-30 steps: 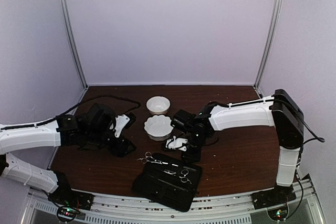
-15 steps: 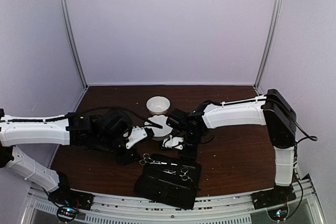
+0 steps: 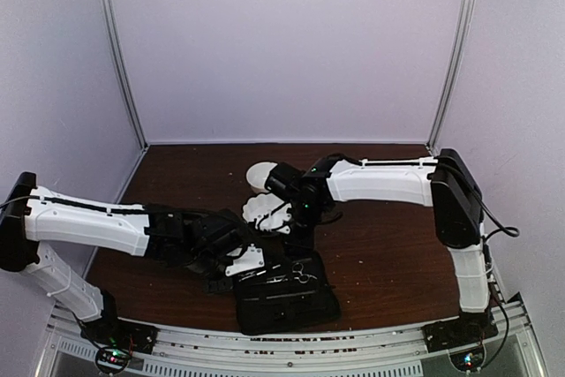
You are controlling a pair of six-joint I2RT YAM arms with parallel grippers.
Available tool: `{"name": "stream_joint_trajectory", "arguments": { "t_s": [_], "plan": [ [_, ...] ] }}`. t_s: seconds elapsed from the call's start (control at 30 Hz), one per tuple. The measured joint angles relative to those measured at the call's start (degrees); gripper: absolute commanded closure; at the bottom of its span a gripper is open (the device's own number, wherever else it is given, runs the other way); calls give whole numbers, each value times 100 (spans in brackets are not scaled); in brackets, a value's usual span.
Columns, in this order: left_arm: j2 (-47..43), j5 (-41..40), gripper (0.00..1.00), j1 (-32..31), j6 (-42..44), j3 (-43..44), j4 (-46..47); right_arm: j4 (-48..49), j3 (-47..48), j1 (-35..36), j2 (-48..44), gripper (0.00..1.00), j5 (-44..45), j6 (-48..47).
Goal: Sort the hair-cutting tools
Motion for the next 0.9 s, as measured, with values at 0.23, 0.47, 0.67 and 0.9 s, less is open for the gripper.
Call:
{"name": "stream_joint_trajectory", "arguments": {
  "t_s": [0.23,0.47,0.67,0.9],
  "plan": [
    [940,-444,53,33,-155,356,-15,-28,-466,-214,-785,75,-70,4],
    [1338,-437,58,330,-396,651,-22,79,-1207,-544,-1834,74,-122,-4],
    [1521,-286,57,551,-400,752,-24,98,-1333,-680,-1849,74,-197,-42],
    [1613,-26,57,625,-402,848,-79,122,-1344,-817,-1840,73,-356,-63]
  ]
}}
